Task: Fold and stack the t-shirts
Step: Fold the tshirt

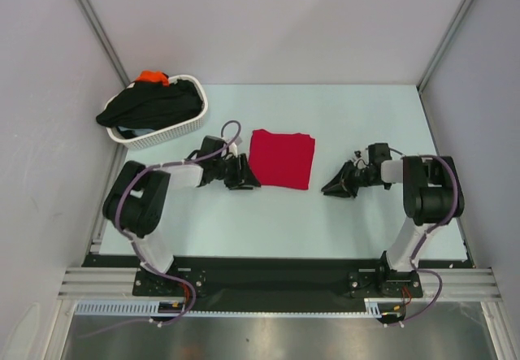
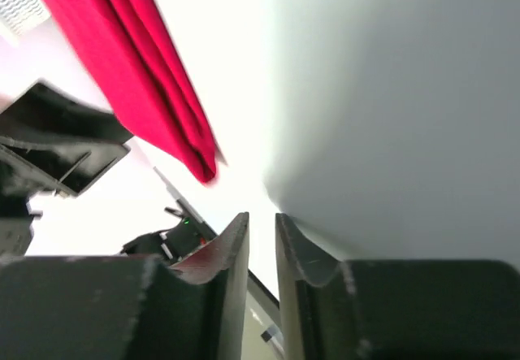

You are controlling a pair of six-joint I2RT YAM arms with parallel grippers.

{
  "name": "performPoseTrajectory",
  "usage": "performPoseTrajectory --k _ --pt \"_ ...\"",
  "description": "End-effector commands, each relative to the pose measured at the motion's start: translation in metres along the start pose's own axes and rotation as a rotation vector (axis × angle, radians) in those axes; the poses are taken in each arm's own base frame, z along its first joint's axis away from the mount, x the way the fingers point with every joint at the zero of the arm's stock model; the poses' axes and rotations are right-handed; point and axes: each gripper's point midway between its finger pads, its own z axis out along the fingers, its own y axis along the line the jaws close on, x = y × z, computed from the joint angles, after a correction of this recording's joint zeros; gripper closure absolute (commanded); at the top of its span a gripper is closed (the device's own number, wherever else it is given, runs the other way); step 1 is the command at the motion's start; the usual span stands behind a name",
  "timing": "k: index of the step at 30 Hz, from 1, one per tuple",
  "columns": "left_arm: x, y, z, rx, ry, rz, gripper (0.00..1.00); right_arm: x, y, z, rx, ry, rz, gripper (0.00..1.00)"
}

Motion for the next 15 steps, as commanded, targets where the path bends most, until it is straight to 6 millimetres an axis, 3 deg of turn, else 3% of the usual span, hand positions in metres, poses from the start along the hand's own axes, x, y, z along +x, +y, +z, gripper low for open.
performPoseTrajectory --k 1,3,6,7,8,9,10,12,13,14,15 --pt "-0.001 -0.004 -0.033 -0.08 -0.051 0.097 0.51 0.013 -0.004 -0.027 0.084 -0.029 -0.074 0.74" --pt "-0.009 -0.01 -0.046 -0.119 -0.095 0.122 0.47 0.01 0.01 -0.038 0.084 -0.076 -0.119 0.7" --pt "-0.022 -0.033 -0.06 -0.115 -0.164 0.195 0.43 0.004 0.02 -0.052 0.123 -0.142 -0.147 0.64" --pt "-0.031 -0.049 -0.063 -0.153 -0.215 0.271 0.39 0.005 0.021 -0.056 0.139 -0.147 -0.147 0.62" --pt "-0.029 -0.053 -0.062 -0.192 -0.214 0.371 0.35 0.004 0.023 -0.059 0.148 -0.156 -0.156 0.59" --pt "-0.015 -0.075 -0.054 -0.195 -0.203 0.48 0.32 -0.002 0.028 -0.064 0.158 -0.182 -0.178 0.57" --pt "-0.013 -0.079 -0.052 -0.235 -0.224 0.55 0.27 0.0 0.027 -0.067 0.176 -0.176 -0.177 0.55" --pt "-0.016 -0.083 -0.052 -0.328 -0.295 0.715 0.26 -0.002 0.03 -0.072 0.195 -0.186 -0.202 0.52" --pt "0.005 -0.091 -0.043 -0.328 -0.279 0.798 0.24 -0.003 0.033 -0.076 0.206 -0.201 -0.21 0.5" --pt "-0.003 -0.094 -0.045 -0.38 -0.341 0.88 0.22 -0.01 0.033 -0.084 0.205 -0.229 -0.198 0.47" --pt "0.003 -0.096 -0.042 -0.396 -0.349 0.924 0.22 -0.01 0.036 -0.087 0.2 -0.238 -0.204 0.46"
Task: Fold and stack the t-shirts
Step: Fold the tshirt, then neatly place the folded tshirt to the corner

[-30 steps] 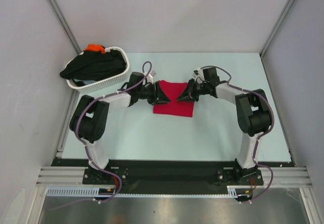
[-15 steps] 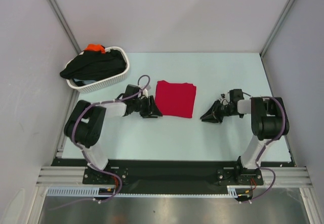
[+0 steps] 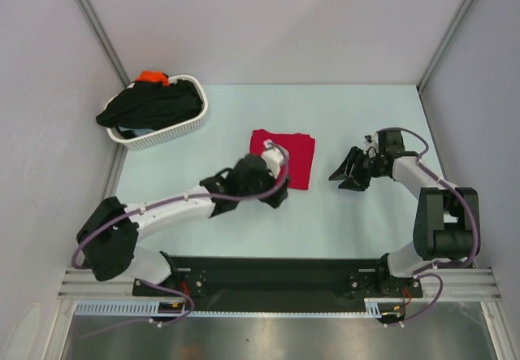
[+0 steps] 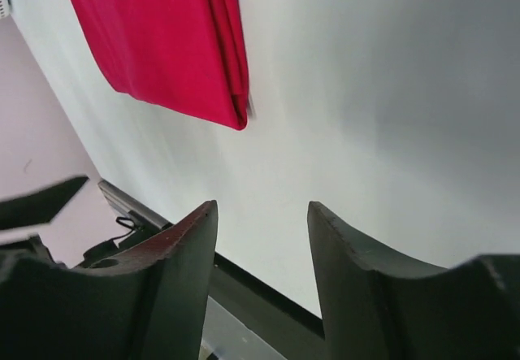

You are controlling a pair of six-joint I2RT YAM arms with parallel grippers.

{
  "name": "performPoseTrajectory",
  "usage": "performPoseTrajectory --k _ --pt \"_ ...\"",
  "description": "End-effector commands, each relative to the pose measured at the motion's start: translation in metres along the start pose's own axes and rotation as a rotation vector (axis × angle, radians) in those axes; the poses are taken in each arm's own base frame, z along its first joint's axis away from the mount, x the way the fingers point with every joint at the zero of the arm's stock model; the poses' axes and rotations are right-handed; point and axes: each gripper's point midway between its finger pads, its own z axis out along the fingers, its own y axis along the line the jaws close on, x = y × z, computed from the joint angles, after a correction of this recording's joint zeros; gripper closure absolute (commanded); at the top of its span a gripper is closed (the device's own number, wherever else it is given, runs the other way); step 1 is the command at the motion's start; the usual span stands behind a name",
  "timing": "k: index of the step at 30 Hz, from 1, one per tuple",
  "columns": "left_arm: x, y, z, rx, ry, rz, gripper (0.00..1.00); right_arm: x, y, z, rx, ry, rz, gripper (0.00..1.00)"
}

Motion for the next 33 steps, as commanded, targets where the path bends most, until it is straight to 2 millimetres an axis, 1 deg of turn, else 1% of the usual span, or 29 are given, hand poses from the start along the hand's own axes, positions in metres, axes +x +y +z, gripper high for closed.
performPoseTrajectory --k 1,2,3,4,5,6,7,9,10,11,14,15,16,17,18,19,20,21,22,23,24,25,26,28,29,30,31,32,33 --pt "-0.003 0.005 -0.004 -0.197 -0.087 0.304 0.2 -0.017 0.007 -0.024 0.039 -0.076 -0.046 0.45" --pt "-0.008 0.006 -0.003 -0.242 -0.114 0.359 0.2 -0.018 0.007 -0.025 0.044 -0.079 -0.048 0.44" --pt "0.002 0.003 0.006 -0.254 -0.087 0.397 0.2 -0.02 0.01 -0.027 0.041 -0.087 -0.056 0.43" --pt "0.005 -0.009 0.01 -0.24 -0.084 0.463 0.2 -0.023 0.011 -0.028 0.04 -0.093 -0.058 0.43" --pt "0.003 -0.013 0.015 -0.261 -0.103 0.494 0.2 -0.025 0.013 -0.028 0.036 -0.095 -0.058 0.42" --pt "0.019 -0.02 0.027 -0.258 -0.067 0.547 0.2 -0.027 0.016 -0.028 0.024 -0.096 -0.064 0.42" --pt "0.015 -0.025 0.033 -0.265 -0.066 0.59 0.21 -0.028 0.017 -0.028 0.021 -0.095 -0.07 0.42" --pt "0.02 -0.025 0.046 -0.296 -0.034 0.635 0.23 -0.033 0.017 -0.026 0.019 -0.091 -0.083 0.41" --pt "0.024 -0.03 0.058 -0.298 -0.013 0.647 0.25 -0.034 0.018 -0.025 0.014 -0.088 -0.088 0.41" --pt "0.026 -0.03 0.06 -0.297 0.004 0.639 0.26 -0.035 0.016 -0.021 0.01 -0.07 -0.084 0.4" --pt "0.016 -0.045 0.056 -0.248 -0.032 0.513 0.26 -0.037 0.018 -0.012 -0.026 -0.041 -0.078 0.39" --pt "0.011 -0.05 0.05 -0.228 -0.05 0.473 0.25 -0.039 0.02 -0.01 -0.041 -0.045 -0.091 0.38" --pt "-0.001 -0.061 0.037 -0.186 -0.092 0.378 0.25 -0.046 0.022 -0.008 -0.044 -0.066 -0.118 0.31" --pt "-0.003 -0.063 0.028 -0.17 -0.094 0.345 0.25 -0.05 0.024 -0.005 -0.055 -0.076 -0.139 0.23" --pt "-0.011 -0.069 0.019 -0.14 -0.119 0.31 0.24 -0.058 0.03 0.002 -0.079 -0.089 -0.179 0.19" --pt "-0.002 -0.07 0.01 -0.121 -0.087 0.265 0.24 -0.065 0.032 0.005 -0.087 -0.104 -0.197 0.15" --pt "-0.021 -0.076 -0.014 -0.085 -0.149 0.222 0.24 -0.071 0.034 0.009 -0.097 -0.106 -0.197 0.12" --pt "-0.024 -0.078 -0.024 -0.066 -0.164 0.2 0.24 -0.071 0.038 0.022 -0.109 -0.085 -0.206 0.08" --pt "-0.021 -0.076 -0.036 -0.049 -0.165 0.173 0.24 -0.086 0.055 0.027 -0.144 -0.127 -0.263 0.0" --pt "-0.034 -0.077 -0.058 -0.029 -0.216 0.142 0.24 -0.091 0.061 0.033 -0.154 -0.139 -0.272 0.0" --pt "-0.038 -0.074 -0.07 -0.026 -0.231 0.121 0.24 -0.101 0.068 0.039 -0.164 -0.166 -0.305 0.0" --pt "-0.03 -0.067 -0.079 -0.038 -0.207 0.093 0.24 -0.108 0.072 0.056 -0.163 -0.147 -0.315 0.0" --pt "-0.039 -0.065 -0.099 -0.023 -0.249 0.058 0.24 -0.117 0.074 0.062 -0.151 -0.151 -0.33 0.0" --pt "-0.031 -0.052 -0.113 -0.041 -0.237 0.02 0.24 -0.132 0.074 0.084 -0.126 -0.127 -0.336 0.04" --pt "-0.032 -0.047 -0.122 -0.046 -0.251 0.001 0.23 -0.136 0.071 0.092 -0.112 -0.113 -0.337 0.06" --pt "-0.038 -0.039 -0.136 -0.054 -0.285 -0.031 0.23 -0.137 0.067 0.097 -0.093 -0.096 -0.338 0.07" --pt "-0.032 -0.032 -0.14 -0.063 -0.277 -0.052 0.23 -0.143 0.068 0.1 -0.091 -0.097 -0.348 0.09" --pt "-0.033 -0.027 -0.145 -0.068 -0.289 -0.066 0.23 -0.152 0.066 0.108 -0.071 -0.103 -0.358 0.12" --pt "-0.039 -0.02 -0.155 -0.071 -0.32 -0.085 0.22 -0.153 0.061 0.11 -0.05 -0.086 -0.376 0.14"
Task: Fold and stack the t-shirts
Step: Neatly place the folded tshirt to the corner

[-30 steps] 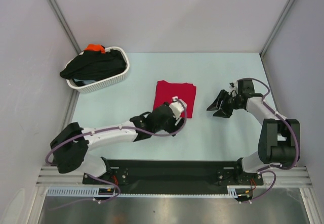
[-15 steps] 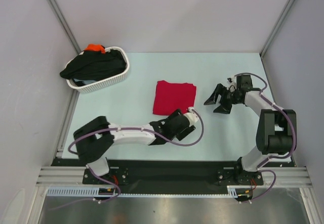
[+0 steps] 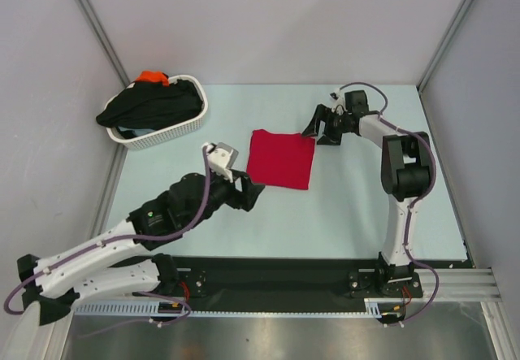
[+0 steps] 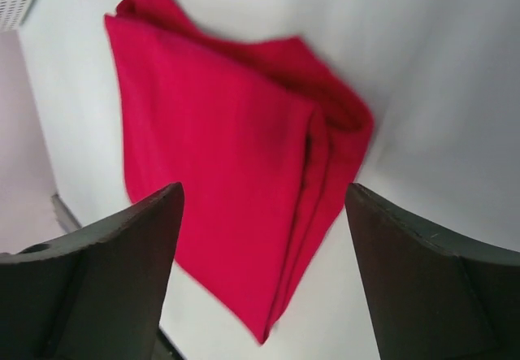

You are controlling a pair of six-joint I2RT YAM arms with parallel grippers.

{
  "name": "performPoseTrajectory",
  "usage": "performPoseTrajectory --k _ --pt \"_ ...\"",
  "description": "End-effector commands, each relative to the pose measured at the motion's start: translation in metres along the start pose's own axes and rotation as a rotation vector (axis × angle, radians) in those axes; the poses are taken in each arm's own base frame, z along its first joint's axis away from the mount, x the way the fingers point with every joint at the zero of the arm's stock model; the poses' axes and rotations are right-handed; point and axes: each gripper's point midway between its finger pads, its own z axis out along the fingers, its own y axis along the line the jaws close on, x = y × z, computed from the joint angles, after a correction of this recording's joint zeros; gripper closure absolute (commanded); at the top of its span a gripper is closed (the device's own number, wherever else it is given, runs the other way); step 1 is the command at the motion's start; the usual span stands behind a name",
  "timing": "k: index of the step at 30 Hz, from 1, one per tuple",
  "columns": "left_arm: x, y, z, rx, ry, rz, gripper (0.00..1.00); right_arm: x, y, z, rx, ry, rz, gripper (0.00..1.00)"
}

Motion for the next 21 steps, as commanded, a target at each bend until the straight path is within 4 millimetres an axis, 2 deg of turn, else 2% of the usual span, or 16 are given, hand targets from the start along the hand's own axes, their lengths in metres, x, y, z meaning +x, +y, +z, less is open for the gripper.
performPoseTrajectory --k 1,2,4,5,8,16,18,20,21 --pt "0.025 0.024 -0.013 -0.051 0.084 -0.049 0.22 -0.014 -0.015 0.008 0.055 0.013 -0.067 0.17" --pt "0.023 0.028 -0.014 -0.058 0.075 -0.053 0.22 -0.02 -0.019 0.012 0.063 0.013 -0.079 0.18" --pt "0.016 0.035 -0.015 -0.048 0.059 -0.059 0.25 -0.018 -0.025 0.015 0.077 0.041 -0.092 0.28" --pt "0.013 0.041 -0.013 -0.061 0.053 -0.065 0.25 -0.018 -0.028 0.018 0.09 0.057 -0.09 0.28" --pt "0.01 0.042 -0.009 -0.046 0.059 -0.059 0.25 -0.013 -0.033 0.026 0.104 0.092 -0.086 0.28" --pt "-0.005 0.05 0.005 -0.03 0.052 -0.053 0.26 0.013 -0.017 0.042 0.077 0.143 -0.019 0.25" --pt "-0.004 0.053 0.006 -0.041 0.06 -0.059 0.25 0.019 -0.017 0.046 0.086 0.157 -0.01 0.25" --pt "-0.004 0.056 0.006 -0.05 0.062 -0.064 0.26 0.023 -0.017 0.049 0.101 0.161 0.002 0.27" --pt "-0.001 0.057 0.005 -0.054 0.074 -0.07 0.26 0.022 -0.018 0.049 0.108 0.156 0.011 0.32"
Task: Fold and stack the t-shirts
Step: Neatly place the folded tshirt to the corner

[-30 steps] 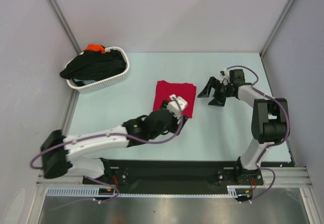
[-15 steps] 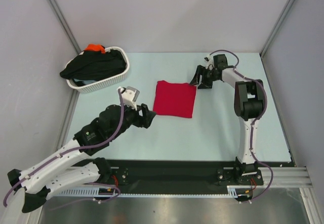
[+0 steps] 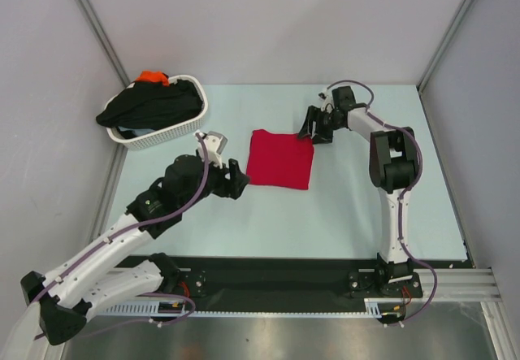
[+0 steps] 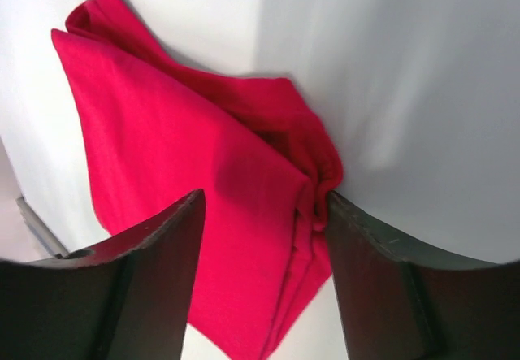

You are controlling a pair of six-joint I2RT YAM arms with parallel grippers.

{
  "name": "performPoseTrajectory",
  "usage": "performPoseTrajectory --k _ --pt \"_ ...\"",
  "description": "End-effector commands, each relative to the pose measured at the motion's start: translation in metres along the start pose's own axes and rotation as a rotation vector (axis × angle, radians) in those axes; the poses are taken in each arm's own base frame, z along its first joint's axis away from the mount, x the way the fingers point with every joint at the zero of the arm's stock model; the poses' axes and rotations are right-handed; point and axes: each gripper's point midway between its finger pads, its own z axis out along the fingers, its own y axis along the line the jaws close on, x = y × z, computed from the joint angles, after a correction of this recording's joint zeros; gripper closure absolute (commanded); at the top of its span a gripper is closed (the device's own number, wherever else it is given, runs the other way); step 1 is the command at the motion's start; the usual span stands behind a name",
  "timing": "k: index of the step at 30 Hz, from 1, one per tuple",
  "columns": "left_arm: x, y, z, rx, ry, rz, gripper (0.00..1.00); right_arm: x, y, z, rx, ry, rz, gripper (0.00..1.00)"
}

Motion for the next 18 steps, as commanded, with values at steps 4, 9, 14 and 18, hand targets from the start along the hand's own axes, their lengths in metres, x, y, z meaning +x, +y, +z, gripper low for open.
performPoseTrajectory --k 4,9,14,18 --pt "-0.025 -0.005 -0.014 0.028 -0.054 -0.016 0.26 0.016 -0.018 0.007 0.072 0.032 0.112 0.52" --pt "-0.022 -0.003 -0.024 0.015 -0.055 -0.066 0.27 0.003 -0.026 -0.007 0.063 -0.008 0.144 0.63" --pt "-0.021 -0.004 -0.034 0.017 -0.065 -0.119 0.28 0.0 -0.039 -0.017 0.05 -0.011 0.181 0.92" --pt "-0.015 -0.003 -0.043 0.009 -0.054 -0.182 0.3 -0.005 -0.05 -0.037 0.079 -0.059 0.243 1.0"
